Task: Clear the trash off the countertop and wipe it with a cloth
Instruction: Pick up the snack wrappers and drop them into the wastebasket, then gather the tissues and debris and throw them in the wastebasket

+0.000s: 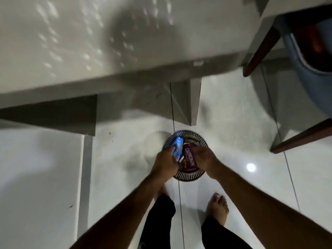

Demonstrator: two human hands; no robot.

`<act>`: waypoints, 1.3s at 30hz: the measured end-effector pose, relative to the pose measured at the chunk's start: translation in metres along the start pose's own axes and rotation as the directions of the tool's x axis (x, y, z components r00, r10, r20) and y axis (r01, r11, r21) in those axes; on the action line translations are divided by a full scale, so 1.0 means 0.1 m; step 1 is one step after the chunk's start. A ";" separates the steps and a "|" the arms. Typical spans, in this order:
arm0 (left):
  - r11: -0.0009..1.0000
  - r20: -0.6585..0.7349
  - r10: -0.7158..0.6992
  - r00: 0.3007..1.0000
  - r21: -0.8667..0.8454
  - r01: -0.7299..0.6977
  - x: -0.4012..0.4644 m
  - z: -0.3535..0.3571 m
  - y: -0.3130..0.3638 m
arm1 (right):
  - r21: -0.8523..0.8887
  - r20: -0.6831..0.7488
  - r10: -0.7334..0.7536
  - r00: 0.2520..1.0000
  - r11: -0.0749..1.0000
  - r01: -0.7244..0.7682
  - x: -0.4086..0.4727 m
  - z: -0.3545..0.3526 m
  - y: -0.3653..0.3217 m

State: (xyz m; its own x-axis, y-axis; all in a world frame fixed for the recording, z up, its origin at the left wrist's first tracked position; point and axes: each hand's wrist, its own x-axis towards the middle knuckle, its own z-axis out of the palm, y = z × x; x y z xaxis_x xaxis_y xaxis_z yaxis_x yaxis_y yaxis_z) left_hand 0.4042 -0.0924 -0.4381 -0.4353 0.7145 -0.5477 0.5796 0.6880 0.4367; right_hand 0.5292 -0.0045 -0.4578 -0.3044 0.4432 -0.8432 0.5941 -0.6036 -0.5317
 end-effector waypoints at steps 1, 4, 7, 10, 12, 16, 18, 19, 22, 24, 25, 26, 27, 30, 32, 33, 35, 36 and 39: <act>0.998 -0.023 0.057 0.998 0.020 -0.057 -0.22 -0.25 0.07 | -0.245 0.002 -0.116 0.993 0.963 0.113 -0.26 -0.08 -0.12; 0.960 0.012 0.267 0.964 0.085 -0.267 -0.94 -1.00 0.35 | -0.715 0.108 -0.310 0.945 0.636 0.290 -1.18 -0.25 -0.58; 0.924 0.064 0.366 0.928 0.094 -0.371 -1.66 -1.85 0.74 | -0.810 0.217 -0.359 0.908 0.453 0.373 -2.20 -0.27 -1.08; 0.897 -0.081 0.441 0.894 0.071 -0.436 -2.08 -2.72 1.13 | -0.799 0.243 -0.367 0.898 0.449 0.399 -3.09 -0.26 -1.69; 0.854 -0.234 0.516 0.824 0.063 -0.516 -2.12 -3.36 1.40 | -0.789 0.270 -0.460 0.846 0.398 0.469 -3.55 -0.30 -2.35; 0.846 -0.545 0.510 0.665 0.179 -0.503 -1.63 -4.36 1.71 | -0.825 0.174 -0.746 0.642 0.246 0.509 -3.80 -0.31 -3.63; 0.894 -0.547 0.447 0.708 0.254 -0.369 -1.21 -4.60 1.82 | -0.827 0.039 -0.810 0.585 0.303 0.474 -3.61 -0.27 -4.20; 0.907 -0.516 0.418 0.747 0.285 -0.310 -0.98 -4.65 1.87 | -0.831 -0.006 -0.824 0.567 0.319 0.456 -3.45 -0.26 -4.46; 0.885 -0.387 0.402 0.830 0.397 -0.243 -0.41 -4.58 1.98 | -0.902 -0.021 -0.806 0.592 0.271 0.337 -2.87 -0.22 -5.09; 0.844 -0.285 0.409 0.867 0.479 -0.240 -0.18 -4.48 2.00 | -0.936 0.008 -0.756 0.655 0.226 0.272 -2.46 -0.18 -5.30; 0.817 -0.250 0.421 0.872 0.523 -0.244 -0.09 -4.45 1.98 | -0.944 0.026 -0.724 0.690 0.210 0.256 -2.28 -0.15 -5.34; 0.804 -0.223 0.431 0.874 0.535 -0.260 0.00 -4.43 1.96 | -0.952 0.049 -0.686 0.726 0.187 0.241 -2.12 -0.13 -5.35; 0.795 -0.233 0.433 0.871 0.553 -0.247 0.08 -4.42 1.92 | -0.963 0.076 -0.651 0.755 0.148 0.224 -1.99 -0.11 -5.33; 0.848 -0.265 0.341 0.902 0.501 -0.174 0.24 -4.53 1.72 | -0.987 0.076 -0.599 0.797 0.071 0.147 -1.80 -0.11 -5.29; 0.854 -0.309 0.341 0.888 0.497 -0.155 0.39 -4.61 1.55 | -0.989 0.029 -0.623 0.782 0.098 0.114 -1.75 -0.10 -5.38; 0.862 -0.312 0.329 0.891 0.484 -0.149 0.42 -4.66 1.51 | -0.985 0.009 -0.652 0.758 0.124 0.119 -1.74 -0.07 -5.45; 0.872 -0.313 0.321 0.894 0.466 -0.150 0.45 -4.74 1.48 | -0.955 -0.009 -0.706 0.708 0.217 0.204 -1.69 0.05 -5.59; 0.879 -0.321 0.329 0.888 0.449 -0.163 0.47 -4.76 1.49 | -0.940 0.017 -0.722 0.692 0.224 0.257 -1.68 0.11 -5.64; 0.888 -0.355 0.344 0.869 0.423 -0.178 0.51 -4.76 1.49 | -0.943 0.191 -0.719 0.668 0.055 0.329 -1.61 0.30 -5.65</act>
State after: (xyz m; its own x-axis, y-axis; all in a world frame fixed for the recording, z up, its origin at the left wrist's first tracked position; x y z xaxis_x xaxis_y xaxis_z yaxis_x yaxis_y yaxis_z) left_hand 0.1402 0.1066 -0.0609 -0.4241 0.9027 -0.0725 0.8839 0.4300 0.1838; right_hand 0.2201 0.2449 -0.0240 -0.7730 0.6032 -0.1963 0.6344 0.7375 -0.2315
